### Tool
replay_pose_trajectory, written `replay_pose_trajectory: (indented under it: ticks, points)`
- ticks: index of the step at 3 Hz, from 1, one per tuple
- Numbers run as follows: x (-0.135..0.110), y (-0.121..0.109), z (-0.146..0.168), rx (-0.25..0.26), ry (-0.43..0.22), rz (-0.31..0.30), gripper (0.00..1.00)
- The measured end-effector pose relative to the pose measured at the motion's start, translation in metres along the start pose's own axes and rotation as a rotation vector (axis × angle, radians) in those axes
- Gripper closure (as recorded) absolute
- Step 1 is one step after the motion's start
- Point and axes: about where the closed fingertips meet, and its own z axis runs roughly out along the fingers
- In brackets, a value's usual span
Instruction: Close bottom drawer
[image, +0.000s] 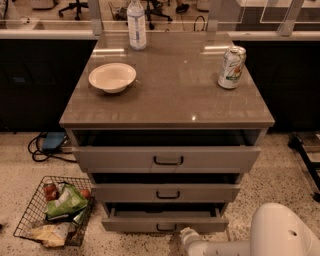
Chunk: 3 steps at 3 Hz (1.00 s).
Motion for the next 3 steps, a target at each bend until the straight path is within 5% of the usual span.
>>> replay_pose_trajectory:
  ticks: [1, 2, 3]
  points:
    - [0.0, 0.0, 0.0, 0.0, 0.0, 0.0, 0.12]
    - [-0.008, 0.009, -0.009, 0.0, 0.0, 0.0, 0.0]
    - [-0.009, 0.01, -0.009, 0.0, 0.0, 0.0, 0.0]
